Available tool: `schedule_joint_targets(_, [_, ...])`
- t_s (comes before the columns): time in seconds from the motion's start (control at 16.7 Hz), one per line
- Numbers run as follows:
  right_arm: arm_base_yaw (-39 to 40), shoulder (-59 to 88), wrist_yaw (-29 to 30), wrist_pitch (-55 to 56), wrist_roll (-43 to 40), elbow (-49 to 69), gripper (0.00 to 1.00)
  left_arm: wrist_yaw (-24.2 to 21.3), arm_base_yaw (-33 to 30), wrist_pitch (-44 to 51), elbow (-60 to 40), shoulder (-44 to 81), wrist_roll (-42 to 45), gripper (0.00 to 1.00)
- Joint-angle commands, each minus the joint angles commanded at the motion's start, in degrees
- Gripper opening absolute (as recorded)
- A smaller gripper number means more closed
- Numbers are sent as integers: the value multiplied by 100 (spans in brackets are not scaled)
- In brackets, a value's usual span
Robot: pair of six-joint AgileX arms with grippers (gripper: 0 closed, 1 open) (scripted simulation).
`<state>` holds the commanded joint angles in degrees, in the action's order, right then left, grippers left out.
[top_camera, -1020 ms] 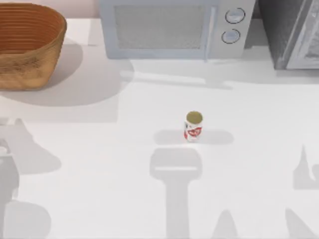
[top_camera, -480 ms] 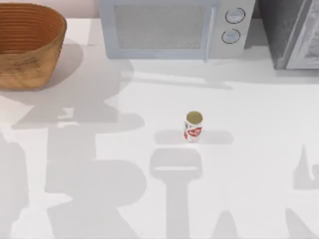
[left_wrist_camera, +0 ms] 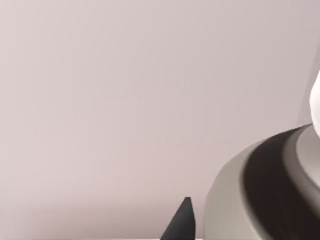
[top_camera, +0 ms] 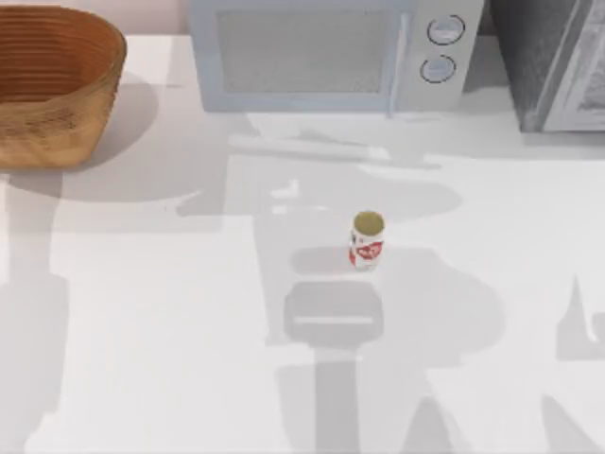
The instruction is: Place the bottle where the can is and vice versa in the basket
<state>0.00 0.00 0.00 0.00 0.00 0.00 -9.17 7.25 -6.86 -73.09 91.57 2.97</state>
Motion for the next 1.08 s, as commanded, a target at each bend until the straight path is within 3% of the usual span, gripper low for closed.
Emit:
schedule_joint_targets(0.36, [0,0,0,0,0,0,100,16,-3,10,-24,34,2,0])
schedule_joint_targets(1.08, [0,0,0,0,0,0,100,105,-124,-855,-279,1128,-28,0])
